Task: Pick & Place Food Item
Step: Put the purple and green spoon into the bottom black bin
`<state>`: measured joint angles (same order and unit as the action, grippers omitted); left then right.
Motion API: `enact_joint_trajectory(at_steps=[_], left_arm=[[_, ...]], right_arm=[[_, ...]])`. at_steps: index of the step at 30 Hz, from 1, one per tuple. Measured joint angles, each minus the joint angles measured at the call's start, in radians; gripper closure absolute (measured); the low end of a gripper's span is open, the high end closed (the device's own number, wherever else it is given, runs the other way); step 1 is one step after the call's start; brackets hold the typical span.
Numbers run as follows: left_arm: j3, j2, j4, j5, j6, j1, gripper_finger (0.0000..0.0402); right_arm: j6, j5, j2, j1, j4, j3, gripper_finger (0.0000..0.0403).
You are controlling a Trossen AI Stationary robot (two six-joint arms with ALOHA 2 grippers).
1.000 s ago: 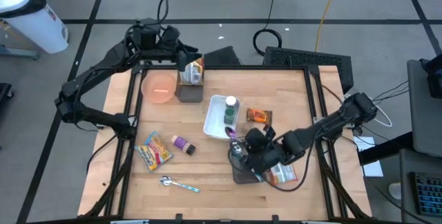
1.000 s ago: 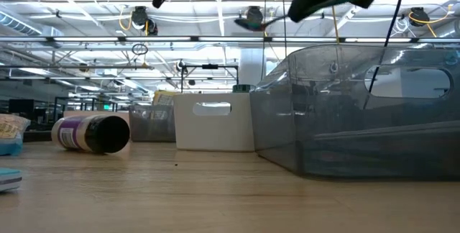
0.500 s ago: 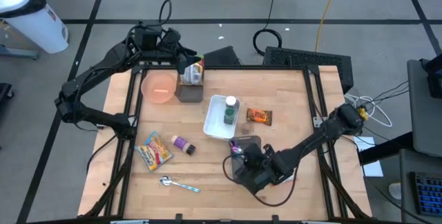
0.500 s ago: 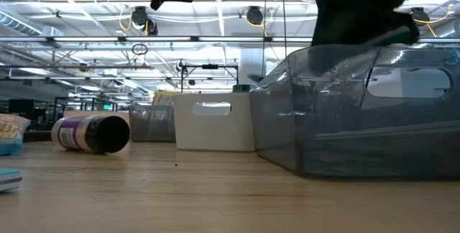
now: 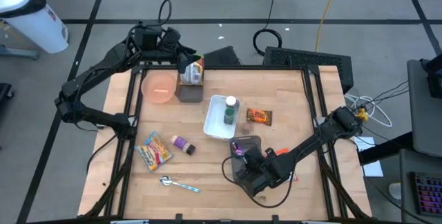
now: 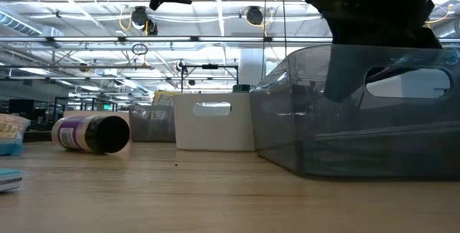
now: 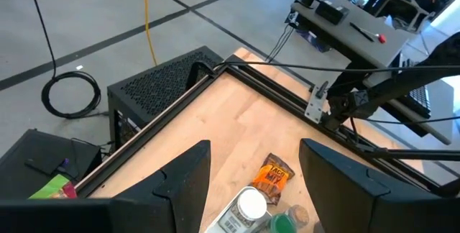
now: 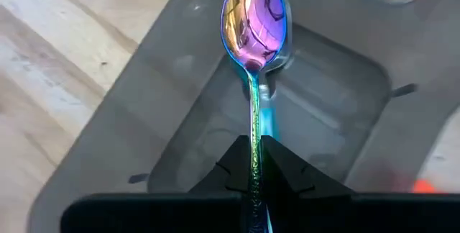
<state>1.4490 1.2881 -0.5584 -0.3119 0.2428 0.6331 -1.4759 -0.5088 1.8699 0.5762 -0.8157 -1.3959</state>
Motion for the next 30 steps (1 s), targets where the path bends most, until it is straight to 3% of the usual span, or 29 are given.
enact_joint_trajectory(at_steps=[19,30], left_arm=[[0.0,0.003,0.001,0.0,0.002,0.0,0.0183],[0.0,0.003,0.0,0.0,-0.002,0.0,0.0183]], right_arm=[[0.159,0.06,0.039,-0.077,0.042,0.008,0.0397],[0.153,0.117,0.04,-0.079,0.116,0.064,0.0397]])
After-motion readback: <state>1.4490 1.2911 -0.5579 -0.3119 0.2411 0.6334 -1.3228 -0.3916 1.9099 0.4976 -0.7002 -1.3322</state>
